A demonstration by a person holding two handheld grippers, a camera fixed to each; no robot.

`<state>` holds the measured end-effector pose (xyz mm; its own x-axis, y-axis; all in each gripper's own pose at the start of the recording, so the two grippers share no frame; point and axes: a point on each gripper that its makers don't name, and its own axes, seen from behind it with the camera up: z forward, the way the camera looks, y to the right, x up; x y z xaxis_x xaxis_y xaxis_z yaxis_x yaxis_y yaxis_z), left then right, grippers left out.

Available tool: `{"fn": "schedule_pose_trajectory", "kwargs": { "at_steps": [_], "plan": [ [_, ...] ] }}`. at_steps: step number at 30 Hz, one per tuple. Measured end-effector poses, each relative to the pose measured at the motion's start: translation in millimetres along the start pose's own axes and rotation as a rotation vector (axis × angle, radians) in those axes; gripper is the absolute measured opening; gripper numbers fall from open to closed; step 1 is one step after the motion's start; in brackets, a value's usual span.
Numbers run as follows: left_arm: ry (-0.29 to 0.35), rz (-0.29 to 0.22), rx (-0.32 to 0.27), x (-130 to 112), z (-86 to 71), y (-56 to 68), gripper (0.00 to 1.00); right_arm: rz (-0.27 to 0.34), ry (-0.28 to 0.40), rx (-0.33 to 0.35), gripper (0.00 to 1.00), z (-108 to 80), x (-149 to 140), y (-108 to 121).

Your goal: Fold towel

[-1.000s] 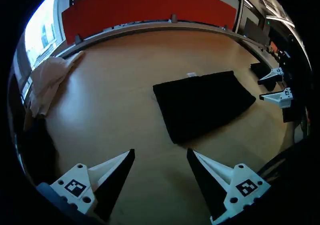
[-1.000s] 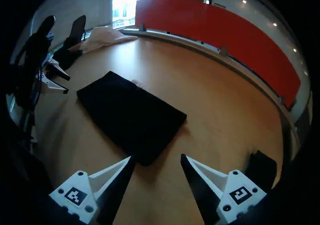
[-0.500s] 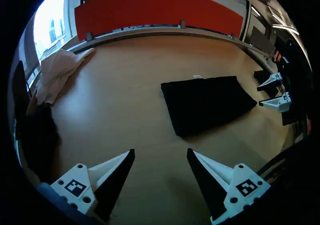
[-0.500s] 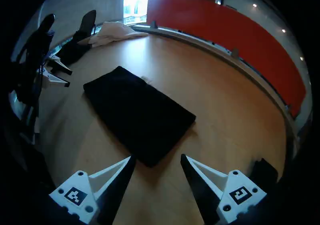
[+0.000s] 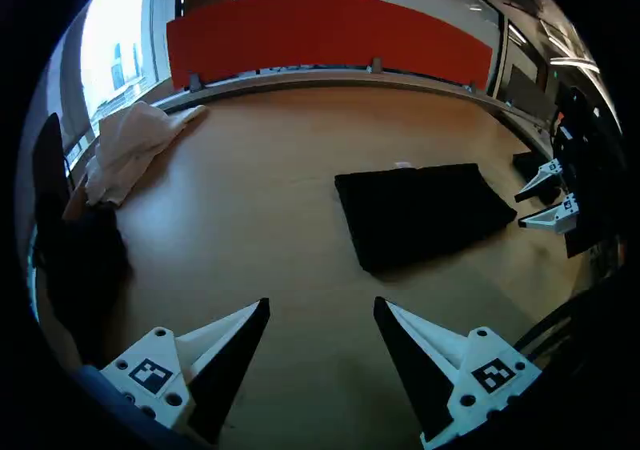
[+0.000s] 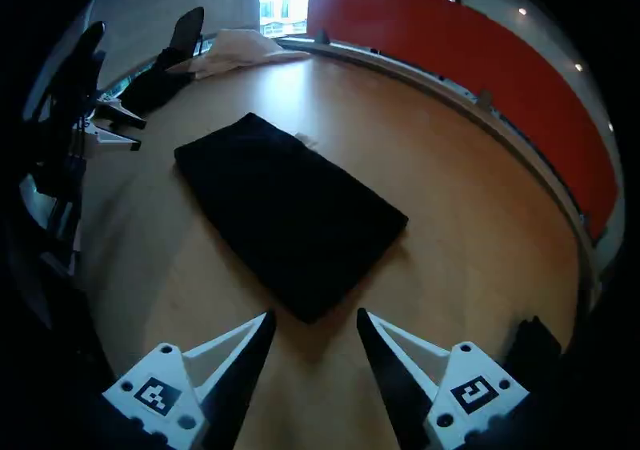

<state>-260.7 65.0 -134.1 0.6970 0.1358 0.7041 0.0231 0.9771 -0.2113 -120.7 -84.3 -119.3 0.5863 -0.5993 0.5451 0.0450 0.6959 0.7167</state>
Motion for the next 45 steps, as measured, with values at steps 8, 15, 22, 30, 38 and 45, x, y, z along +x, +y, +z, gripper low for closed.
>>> {"fn": "schedule_pose_trajectory", "kwargs": {
  "at_steps": [8,15,22,30,38,45],
  "plan": [
    [0.065,-0.017,0.012,5.4,-6.1,-4.7,0.97,-0.002,-0.025,0.025,0.53,3.4,-6.2,-4.2],
    [0.079,-0.034,0.023,4.4,-9.8,-7.9,0.97,0.0,-0.016,0.033,0.47,4.6,-2.6,-4.9],
    [0.08,-0.03,0.026,4.7,-11.9,-9.2,0.97,-0.006,-0.022,0.053,0.35,10.0,-1.7,-9.9],
    [0.08,-0.023,0.029,5.3,-14.5,-10.9,0.97,0.008,-0.023,0.048,0.08,14.4,-1.7,-8.6],
    [0.082,-0.019,0.025,6.4,-14.7,-11.1,0.97,0.002,-0.005,0.032,0.04,11.0,4.8,-6.1],
    [0.079,-0.024,0.019,7.2,-14.1,-10.2,0.97,-0.012,0.041,0.009,0.04,2.7,27.2,-1.5]
  ]
}}
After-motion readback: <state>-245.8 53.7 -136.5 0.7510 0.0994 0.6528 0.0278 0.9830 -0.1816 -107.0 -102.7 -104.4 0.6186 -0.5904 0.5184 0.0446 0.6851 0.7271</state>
